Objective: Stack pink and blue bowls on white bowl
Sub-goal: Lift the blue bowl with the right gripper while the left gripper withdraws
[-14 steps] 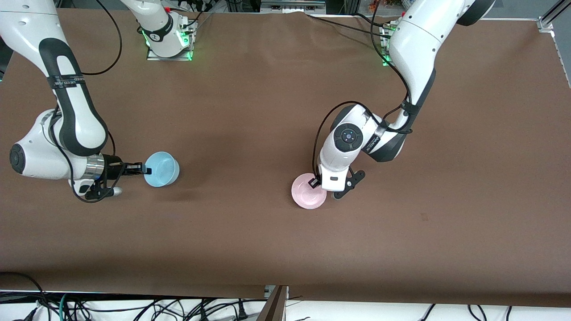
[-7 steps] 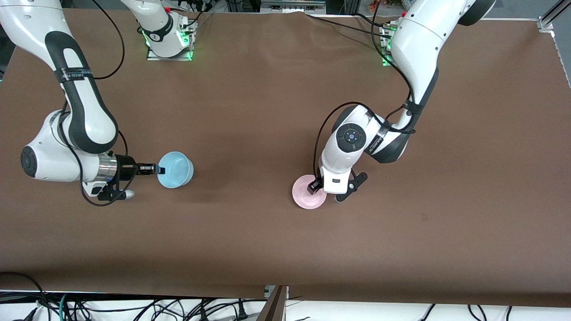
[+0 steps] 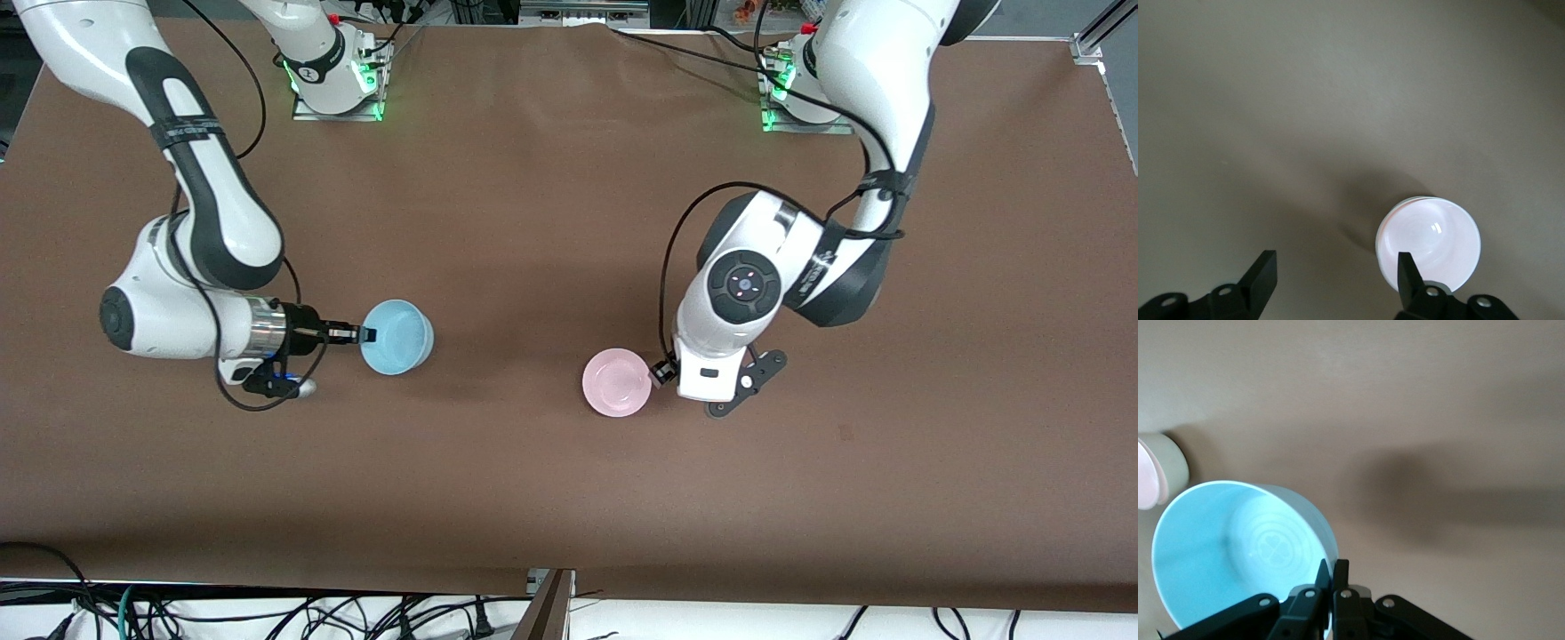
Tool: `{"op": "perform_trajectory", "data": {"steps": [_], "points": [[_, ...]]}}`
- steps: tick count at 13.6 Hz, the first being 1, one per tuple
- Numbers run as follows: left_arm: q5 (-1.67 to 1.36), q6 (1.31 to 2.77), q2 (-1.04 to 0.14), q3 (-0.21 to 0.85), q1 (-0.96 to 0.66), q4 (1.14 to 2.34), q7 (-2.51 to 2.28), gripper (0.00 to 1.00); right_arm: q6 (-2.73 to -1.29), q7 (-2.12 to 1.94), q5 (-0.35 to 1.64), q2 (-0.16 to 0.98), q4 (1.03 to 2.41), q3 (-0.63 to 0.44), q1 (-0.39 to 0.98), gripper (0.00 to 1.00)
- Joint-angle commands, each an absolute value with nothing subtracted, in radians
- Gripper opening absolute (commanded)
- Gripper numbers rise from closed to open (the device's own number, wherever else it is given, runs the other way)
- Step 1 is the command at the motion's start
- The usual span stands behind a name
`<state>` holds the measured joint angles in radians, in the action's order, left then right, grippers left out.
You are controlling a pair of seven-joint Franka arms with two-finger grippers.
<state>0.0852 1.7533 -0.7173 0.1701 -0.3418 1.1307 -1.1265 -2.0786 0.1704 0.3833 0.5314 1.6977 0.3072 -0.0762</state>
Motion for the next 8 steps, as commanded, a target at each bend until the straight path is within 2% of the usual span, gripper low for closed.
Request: {"op": "perform_trajectory", "data": {"steps": [1, 8], "points": [[0.087, 1.596, -0.652, 0.181, -0.279, 1.086, -0.924, 0.83, -2.170, 0.332, 0.396, 0.528, 1.694, 0.307, 0.009, 0.00], [0.095, 1.465, -0.529, 0.175, -0.131, 1.135, -0.421, 0.88, -2.353, 0.570, 0.391, 0.606, 1.609, 0.307, 0.207, 0.00]]}}
